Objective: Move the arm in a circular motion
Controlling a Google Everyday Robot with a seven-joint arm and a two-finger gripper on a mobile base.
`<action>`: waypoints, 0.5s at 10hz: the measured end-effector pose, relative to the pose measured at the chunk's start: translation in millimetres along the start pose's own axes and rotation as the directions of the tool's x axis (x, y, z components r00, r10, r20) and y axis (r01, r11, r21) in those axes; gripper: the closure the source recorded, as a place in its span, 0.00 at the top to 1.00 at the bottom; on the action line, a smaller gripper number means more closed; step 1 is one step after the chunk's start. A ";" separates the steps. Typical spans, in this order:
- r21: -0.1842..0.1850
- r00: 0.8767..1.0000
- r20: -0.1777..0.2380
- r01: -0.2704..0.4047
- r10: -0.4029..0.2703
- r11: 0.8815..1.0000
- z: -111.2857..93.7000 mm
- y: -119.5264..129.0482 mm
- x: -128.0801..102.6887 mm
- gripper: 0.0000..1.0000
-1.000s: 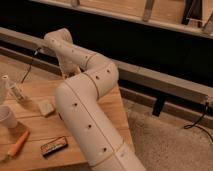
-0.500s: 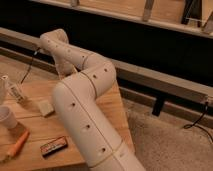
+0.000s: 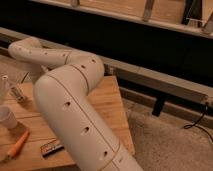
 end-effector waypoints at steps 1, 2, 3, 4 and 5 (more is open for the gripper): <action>-0.005 0.997 -0.036 0.065 -0.065 0.998 5.4 19.5 16.7 0.65; -0.010 0.993 -0.067 0.095 -0.096 0.995 10.7 28.0 31.5 0.65; -0.005 0.990 -0.093 0.109 -0.109 0.994 19.6 32.3 37.9 0.65; -0.003 0.989 -0.101 0.110 -0.109 0.994 22.2 31.5 39.8 0.65; -0.007 0.989 -0.105 0.109 -0.109 0.994 23.6 31.3 42.3 0.65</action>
